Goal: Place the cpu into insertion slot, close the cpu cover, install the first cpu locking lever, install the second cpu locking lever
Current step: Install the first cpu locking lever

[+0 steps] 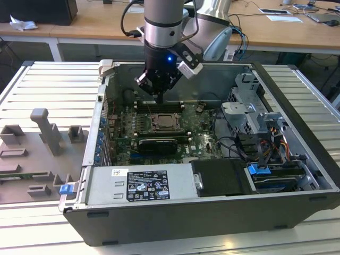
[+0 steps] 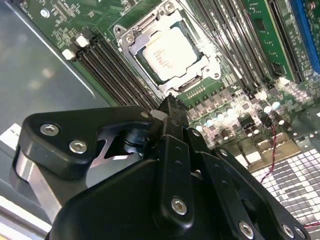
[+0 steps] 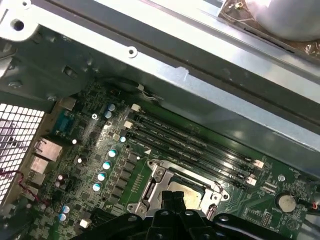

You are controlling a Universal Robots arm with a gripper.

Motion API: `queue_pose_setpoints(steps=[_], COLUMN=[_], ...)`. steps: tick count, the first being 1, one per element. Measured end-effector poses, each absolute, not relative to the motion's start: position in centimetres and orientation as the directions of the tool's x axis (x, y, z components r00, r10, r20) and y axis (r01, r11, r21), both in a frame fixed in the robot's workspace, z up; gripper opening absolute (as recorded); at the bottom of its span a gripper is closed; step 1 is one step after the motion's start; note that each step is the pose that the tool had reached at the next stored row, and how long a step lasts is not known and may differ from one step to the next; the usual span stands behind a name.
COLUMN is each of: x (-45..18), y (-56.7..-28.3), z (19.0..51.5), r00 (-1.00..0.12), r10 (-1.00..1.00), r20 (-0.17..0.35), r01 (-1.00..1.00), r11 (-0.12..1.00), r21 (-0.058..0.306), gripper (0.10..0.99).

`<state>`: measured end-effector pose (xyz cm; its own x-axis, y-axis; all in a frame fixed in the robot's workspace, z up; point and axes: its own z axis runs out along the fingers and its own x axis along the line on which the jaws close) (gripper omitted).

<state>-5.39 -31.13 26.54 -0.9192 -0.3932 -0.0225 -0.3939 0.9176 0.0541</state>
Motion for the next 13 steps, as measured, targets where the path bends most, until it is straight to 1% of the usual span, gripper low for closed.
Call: queue_pose_setpoints(steps=[7, 13], x=[-5.39, -5.39], y=[-31.12, -31.12], z=[26.25, 26.07], r00=[-0.968, -0.989], r10=[-0.249, -0.149], r20=[-0.023, -0.022], r01=[-0.25, -0.15], r11=[0.967, 0.987], r21=[0.054, 0.054], gripper=[0.106, 0.106])
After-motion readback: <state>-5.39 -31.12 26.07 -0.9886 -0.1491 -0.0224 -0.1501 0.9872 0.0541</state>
